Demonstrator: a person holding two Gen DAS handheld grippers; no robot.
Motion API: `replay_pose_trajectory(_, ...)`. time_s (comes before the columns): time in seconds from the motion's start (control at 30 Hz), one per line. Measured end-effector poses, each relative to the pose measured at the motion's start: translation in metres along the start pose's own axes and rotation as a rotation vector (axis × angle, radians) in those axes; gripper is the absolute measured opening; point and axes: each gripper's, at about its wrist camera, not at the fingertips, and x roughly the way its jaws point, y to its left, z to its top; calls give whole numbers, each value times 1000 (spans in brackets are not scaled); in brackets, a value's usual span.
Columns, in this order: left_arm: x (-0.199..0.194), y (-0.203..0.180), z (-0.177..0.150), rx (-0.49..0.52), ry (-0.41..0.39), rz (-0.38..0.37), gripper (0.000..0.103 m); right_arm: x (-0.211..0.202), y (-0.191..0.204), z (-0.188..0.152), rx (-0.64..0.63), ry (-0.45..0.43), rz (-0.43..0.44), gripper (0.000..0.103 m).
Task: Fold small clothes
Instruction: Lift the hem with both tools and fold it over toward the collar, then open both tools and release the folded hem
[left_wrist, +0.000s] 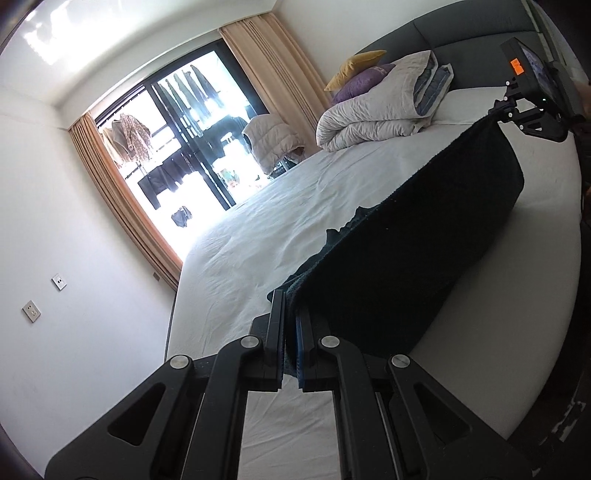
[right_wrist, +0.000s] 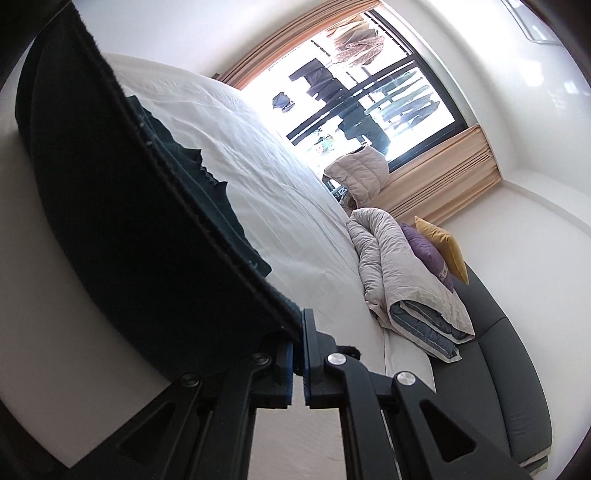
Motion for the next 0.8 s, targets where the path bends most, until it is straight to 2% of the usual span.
replay_pose_trajectory(0.33,111,62,25,-94,160,-94,4,93,-7,52,30,60,111,4)
replay_pose_trajectory(0.6,226,98,8,-184,330,-171,4,179,11,73,57,157,217,4)
replay_pose_trajectory(0.8,296,93,-8,-169,406,-186,4,239,29,81,60,234,281,4)
